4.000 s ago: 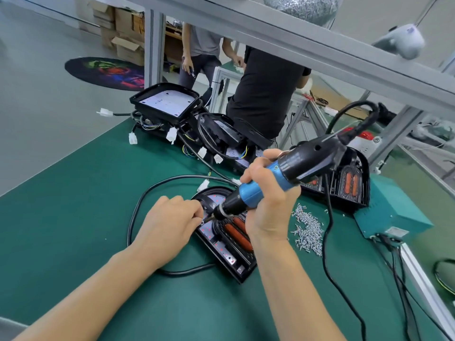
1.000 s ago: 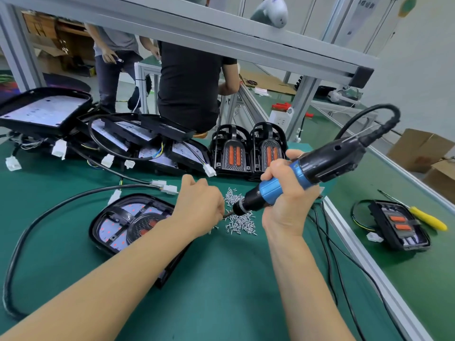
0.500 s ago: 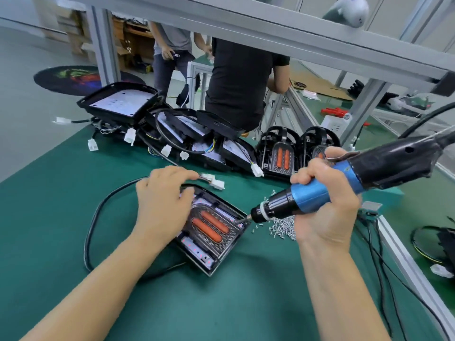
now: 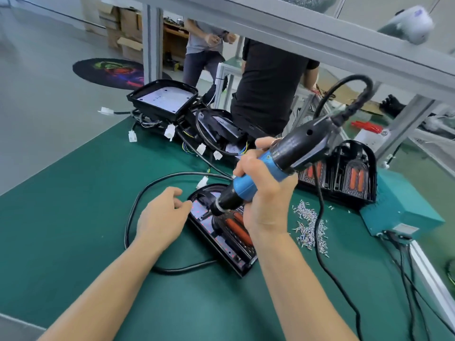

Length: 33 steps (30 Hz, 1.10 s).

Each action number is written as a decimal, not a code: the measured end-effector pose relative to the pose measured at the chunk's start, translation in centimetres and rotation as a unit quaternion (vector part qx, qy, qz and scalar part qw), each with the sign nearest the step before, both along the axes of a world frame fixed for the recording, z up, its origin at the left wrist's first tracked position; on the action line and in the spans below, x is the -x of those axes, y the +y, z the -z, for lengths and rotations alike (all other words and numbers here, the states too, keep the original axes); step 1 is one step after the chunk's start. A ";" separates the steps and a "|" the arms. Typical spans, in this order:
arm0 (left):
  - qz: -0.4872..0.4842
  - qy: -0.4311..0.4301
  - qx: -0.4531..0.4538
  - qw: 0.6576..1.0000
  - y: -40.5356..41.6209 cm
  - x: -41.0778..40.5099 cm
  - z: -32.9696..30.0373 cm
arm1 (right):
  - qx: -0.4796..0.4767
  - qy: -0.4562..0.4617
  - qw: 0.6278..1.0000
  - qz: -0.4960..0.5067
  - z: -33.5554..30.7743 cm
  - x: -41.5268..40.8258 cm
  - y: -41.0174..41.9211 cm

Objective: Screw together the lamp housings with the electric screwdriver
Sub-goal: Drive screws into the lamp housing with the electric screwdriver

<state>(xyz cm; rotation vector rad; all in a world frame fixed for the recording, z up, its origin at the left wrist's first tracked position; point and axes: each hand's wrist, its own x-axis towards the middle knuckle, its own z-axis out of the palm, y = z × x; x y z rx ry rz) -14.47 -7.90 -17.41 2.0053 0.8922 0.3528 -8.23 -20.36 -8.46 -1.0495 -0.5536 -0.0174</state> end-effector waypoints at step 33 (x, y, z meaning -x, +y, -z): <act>0.011 -0.047 -0.030 0.998 -0.4 -0.3 1.0 | 0.038 0.076 0.953 0.291 -2.2 -5.0 -17.0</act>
